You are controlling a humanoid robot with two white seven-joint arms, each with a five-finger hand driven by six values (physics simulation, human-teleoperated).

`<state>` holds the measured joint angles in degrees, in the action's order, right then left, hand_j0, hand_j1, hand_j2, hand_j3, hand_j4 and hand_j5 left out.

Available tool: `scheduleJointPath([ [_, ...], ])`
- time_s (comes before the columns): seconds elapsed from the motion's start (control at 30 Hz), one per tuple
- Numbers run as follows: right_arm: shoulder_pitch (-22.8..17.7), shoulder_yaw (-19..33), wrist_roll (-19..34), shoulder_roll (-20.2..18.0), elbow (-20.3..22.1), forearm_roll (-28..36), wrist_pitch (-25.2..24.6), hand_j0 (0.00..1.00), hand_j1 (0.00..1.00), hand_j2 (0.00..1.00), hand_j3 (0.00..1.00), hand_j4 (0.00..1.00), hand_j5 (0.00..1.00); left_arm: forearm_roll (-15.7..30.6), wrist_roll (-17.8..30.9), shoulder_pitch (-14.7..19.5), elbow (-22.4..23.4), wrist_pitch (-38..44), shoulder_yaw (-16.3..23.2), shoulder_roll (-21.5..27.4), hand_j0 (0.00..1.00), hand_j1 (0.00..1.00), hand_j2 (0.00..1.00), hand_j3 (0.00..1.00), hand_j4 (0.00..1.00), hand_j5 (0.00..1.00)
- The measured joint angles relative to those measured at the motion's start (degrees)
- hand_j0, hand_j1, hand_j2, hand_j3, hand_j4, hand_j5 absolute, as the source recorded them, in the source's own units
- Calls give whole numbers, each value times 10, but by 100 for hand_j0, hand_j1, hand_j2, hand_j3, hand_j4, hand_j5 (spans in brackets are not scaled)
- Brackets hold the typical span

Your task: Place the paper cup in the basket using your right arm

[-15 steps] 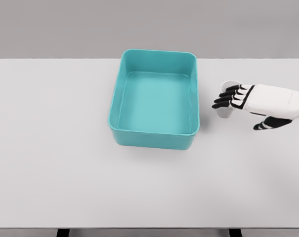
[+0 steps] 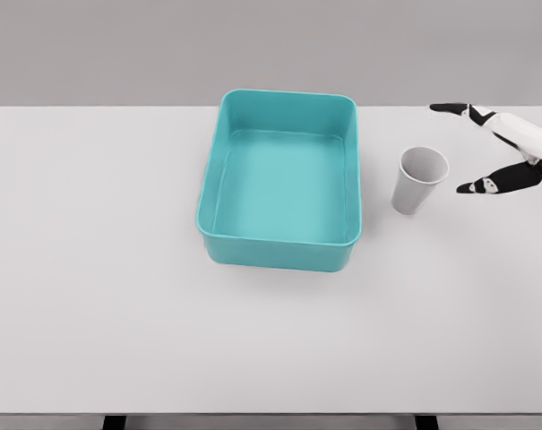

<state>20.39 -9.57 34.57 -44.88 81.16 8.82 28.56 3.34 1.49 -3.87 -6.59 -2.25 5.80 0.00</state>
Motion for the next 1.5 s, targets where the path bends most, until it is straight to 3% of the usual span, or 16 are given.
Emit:
scheduleJointPath([
  [0.17, -2, 39, 4, 72, -65, 36, -52, 100, 100, 100, 100, 100, 100, 0, 0, 0, 0, 0, 0, 0, 100, 100, 100, 100, 100, 100],
  [0.3, -40, 59, 4, 90, -91, 88, -62, 100, 100, 100, 100, 100, 100, 0, 0, 0, 0, 0, 0, 0, 100, 100, 100, 100, 100, 100],
  [0.53, -64, 76, 4, 104, -136, 128, -53, 100, 100, 100, 100, 100, 100, 0, 0, 0, 0, 0, 0, 0, 100, 100, 100, 100, 100, 100],
  [0.77, -64, 99, 4, 160, -210, 150, -27, 100, 100, 100, 100, 100, 100, 0, 0, 0, 0, 0, 0, 0, 100, 100, 100, 100, 100, 100],
  [1.07, -64, 94, 4, 198, -236, 152, -24, 100, 100, 100, 100, 100, 100, 0, 0, 0, 0, 0, 0, 0, 100, 100, 100, 100, 100, 100],
  [1.5, -55, 87, 4, 223, -260, 152, -29, 100, 100, 100, 100, 100, 100, 0, 0, 0, 0, 0, 0, 0, 100, 100, 100, 100, 100, 100],
])
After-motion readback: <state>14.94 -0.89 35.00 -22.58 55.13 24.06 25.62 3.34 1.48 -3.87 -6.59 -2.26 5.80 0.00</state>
